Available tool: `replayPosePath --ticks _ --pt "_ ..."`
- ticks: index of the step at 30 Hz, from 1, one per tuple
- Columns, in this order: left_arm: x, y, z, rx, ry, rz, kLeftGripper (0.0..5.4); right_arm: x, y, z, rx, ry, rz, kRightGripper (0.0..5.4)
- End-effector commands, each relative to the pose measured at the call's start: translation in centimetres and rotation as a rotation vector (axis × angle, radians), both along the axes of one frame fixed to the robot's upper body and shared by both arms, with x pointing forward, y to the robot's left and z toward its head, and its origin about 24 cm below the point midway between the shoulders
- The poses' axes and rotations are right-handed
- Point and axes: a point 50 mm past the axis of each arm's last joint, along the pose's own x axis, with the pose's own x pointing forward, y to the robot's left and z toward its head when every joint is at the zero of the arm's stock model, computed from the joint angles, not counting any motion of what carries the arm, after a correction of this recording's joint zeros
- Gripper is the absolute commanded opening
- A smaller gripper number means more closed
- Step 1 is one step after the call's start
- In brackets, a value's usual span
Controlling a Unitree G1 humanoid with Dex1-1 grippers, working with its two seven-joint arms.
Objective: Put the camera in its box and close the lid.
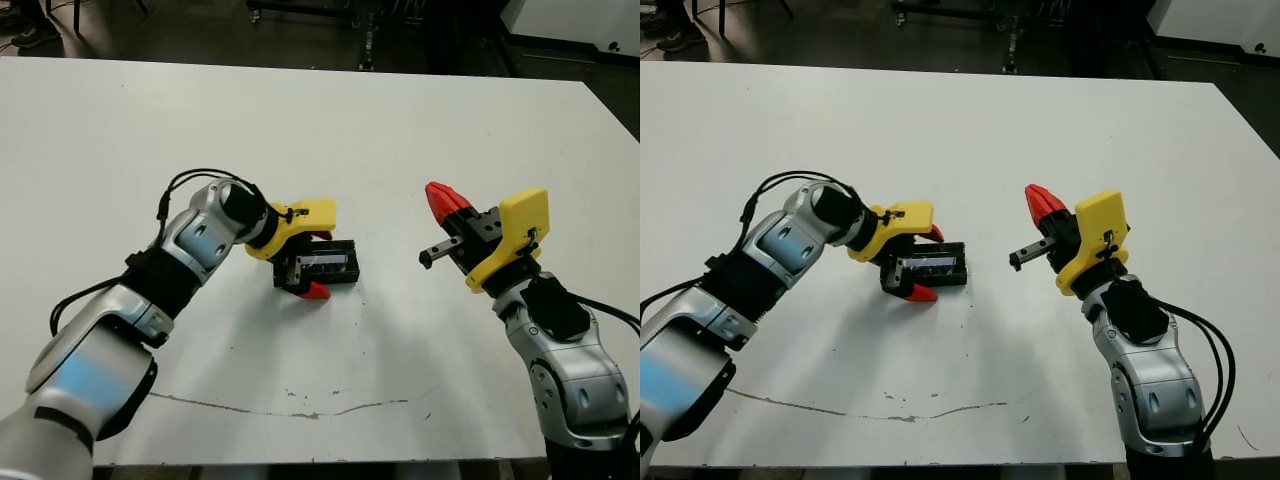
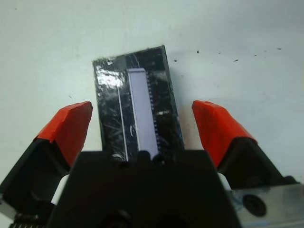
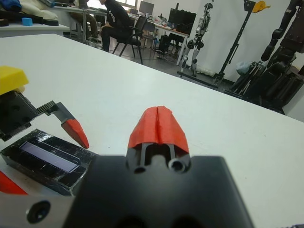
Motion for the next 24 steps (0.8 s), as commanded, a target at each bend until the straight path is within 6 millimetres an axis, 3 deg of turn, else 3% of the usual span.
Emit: replayPosePath --ticks 1,10,13,24 --pt "-0.8 2.1 -2.3 0.034 0.078 0.074 5.38 -0.2 -0.1 -0.4 0.006 0.021 -0.007 0.0" --pt "-0.9 3.9 0.4 -0.085 0.044 0.118 5.38 -0.2 -0.1 -0.5 0.011 0.024 0.001 0.0" --pt "-1.0 5.2 1.0 -0.113 0.079 0.147 5.38 -0.1 -0.1 -0.5 0.0 0.023 0.0 0.0" --pt "-2.4 10.8 4.8 -0.091 -0.055 0.269 5.38 -0.1 -0.2 -0.6 -0.003 0.018 0.007 0.0"
